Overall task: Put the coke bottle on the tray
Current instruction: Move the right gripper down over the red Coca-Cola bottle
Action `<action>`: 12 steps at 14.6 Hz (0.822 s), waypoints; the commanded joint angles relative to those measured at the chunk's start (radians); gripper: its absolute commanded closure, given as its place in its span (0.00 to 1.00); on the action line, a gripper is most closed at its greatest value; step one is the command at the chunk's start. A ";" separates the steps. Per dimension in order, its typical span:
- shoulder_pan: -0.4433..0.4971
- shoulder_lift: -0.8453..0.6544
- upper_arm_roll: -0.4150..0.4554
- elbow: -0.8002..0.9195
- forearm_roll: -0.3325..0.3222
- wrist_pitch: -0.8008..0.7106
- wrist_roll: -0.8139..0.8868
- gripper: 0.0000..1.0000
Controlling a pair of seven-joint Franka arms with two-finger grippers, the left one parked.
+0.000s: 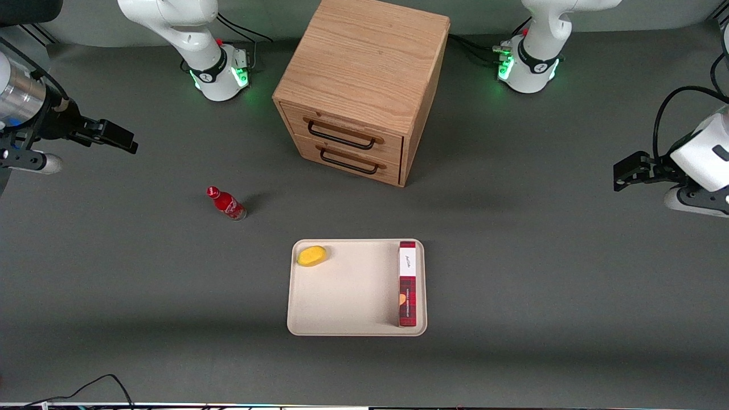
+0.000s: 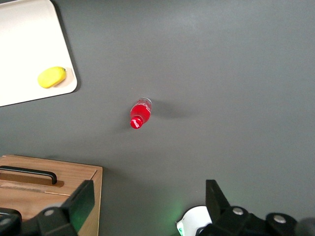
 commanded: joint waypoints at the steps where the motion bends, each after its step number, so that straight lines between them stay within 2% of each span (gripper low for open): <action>1: 0.004 0.009 -0.003 0.042 0.017 -0.054 0.006 0.00; 5: 0.007 0.015 0.006 0.038 0.018 -0.074 0.001 0.00; 7: 0.033 0.029 0.014 -0.023 0.026 -0.050 0.012 0.00; 8: 0.037 0.029 0.014 -0.097 0.029 0.017 0.016 0.00; 12: 0.038 0.000 0.026 -0.470 0.033 0.442 0.053 0.00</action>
